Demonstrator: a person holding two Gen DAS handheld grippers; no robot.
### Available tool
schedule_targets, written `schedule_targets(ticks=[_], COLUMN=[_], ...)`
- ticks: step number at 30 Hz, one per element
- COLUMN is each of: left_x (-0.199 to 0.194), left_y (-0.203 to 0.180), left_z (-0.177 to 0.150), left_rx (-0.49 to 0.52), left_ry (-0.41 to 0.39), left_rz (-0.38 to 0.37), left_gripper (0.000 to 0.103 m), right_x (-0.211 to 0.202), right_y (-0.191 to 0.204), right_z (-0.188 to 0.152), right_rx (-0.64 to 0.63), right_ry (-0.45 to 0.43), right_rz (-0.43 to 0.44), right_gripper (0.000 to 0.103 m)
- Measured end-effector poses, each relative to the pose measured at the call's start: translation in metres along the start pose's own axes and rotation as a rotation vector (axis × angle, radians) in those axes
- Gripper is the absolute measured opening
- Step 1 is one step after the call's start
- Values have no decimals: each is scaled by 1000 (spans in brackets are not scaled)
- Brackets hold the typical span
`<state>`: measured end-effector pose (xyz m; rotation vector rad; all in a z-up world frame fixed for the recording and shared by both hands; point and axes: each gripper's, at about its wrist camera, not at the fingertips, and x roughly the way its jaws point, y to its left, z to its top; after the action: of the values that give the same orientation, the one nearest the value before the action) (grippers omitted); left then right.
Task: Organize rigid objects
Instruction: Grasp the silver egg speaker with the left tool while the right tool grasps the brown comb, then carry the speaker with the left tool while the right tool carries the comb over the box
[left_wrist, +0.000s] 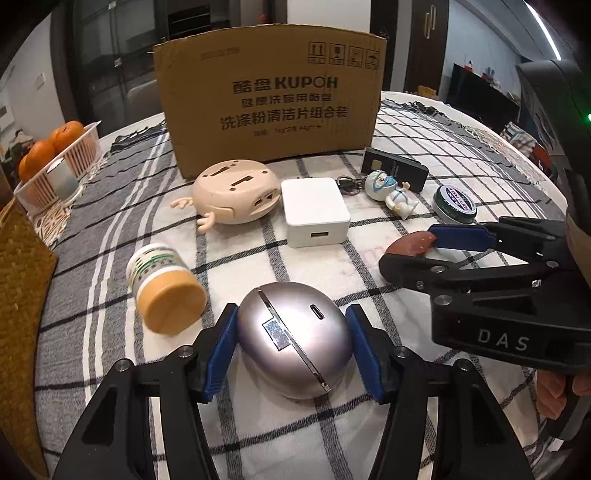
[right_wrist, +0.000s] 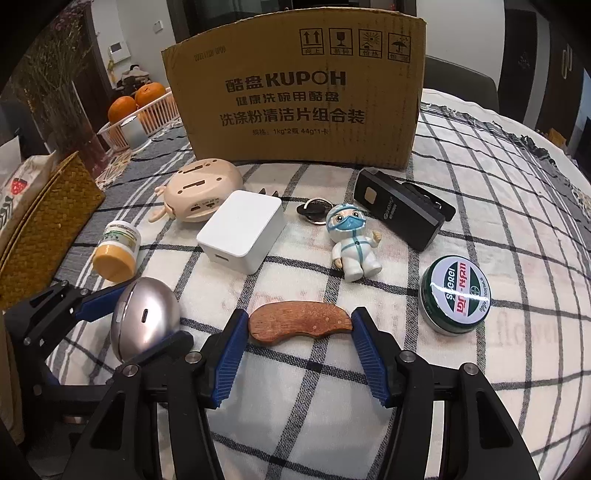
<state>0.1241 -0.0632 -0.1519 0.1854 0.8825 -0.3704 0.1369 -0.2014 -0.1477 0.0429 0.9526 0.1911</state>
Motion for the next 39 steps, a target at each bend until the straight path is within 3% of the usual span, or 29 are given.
schedule_targets(ticks=[14, 39], left_x=[-35, -88], left_y=[3, 18], left_z=[10, 84], left_rx=[-39, -109], left_ry=[-78, -292], left_rz=[61, 134], left_gripper=[58, 58], right_x=[-30, -95], right_y=[1, -2], right_z=[2, 52], right_rx=[16, 67], right_ry=[-69, -294], right_rz=[-18, -49], right_gripper=[58, 58])
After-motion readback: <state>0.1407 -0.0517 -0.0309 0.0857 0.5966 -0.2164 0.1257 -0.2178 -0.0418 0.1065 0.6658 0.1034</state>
